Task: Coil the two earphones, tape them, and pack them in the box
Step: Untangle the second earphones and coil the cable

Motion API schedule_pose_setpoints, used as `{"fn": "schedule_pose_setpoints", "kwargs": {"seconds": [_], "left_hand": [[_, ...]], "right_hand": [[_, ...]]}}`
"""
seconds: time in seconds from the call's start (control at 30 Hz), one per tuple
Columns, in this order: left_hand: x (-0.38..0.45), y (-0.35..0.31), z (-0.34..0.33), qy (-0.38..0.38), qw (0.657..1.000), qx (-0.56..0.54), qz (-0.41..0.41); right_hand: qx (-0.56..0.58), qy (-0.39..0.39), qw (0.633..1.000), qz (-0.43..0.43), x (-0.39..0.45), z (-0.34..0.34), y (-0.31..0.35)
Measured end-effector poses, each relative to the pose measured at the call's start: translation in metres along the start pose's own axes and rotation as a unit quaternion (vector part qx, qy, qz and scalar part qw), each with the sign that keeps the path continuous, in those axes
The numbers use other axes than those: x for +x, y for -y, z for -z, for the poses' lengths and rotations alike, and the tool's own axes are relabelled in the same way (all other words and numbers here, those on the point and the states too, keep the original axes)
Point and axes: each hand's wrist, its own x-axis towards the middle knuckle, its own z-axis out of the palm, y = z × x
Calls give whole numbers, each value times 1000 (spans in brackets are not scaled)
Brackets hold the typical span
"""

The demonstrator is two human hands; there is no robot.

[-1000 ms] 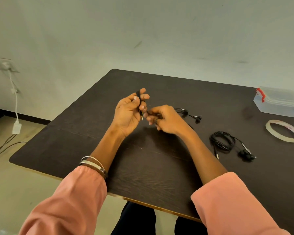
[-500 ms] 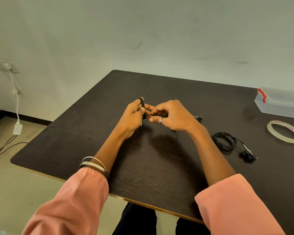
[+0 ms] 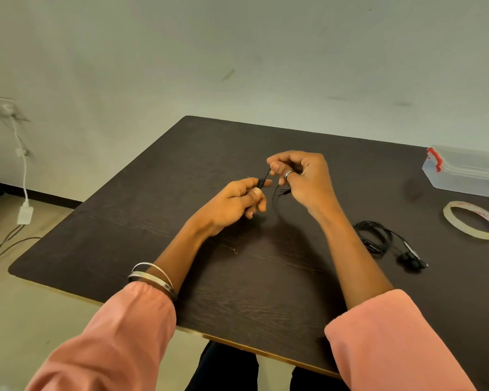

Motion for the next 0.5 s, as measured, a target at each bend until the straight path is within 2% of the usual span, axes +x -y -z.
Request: {"fn": "schedule_pose_setpoints", "kwargs": {"seconds": [0.2, 0.37, 0.5], "left_hand": [[-1, -2, 3, 14, 993, -114, -13], [-1, -1, 9, 29, 972, -233, -23], [-3, -4, 9, 13, 978, -209, -1]], "right_hand": [[-22, -4, 1000, -13, -2, -9, -14], [-34, 9, 999, -18, -2, -16, -19], [-63, -29, 997, 43, -2, -17, -17]]}}
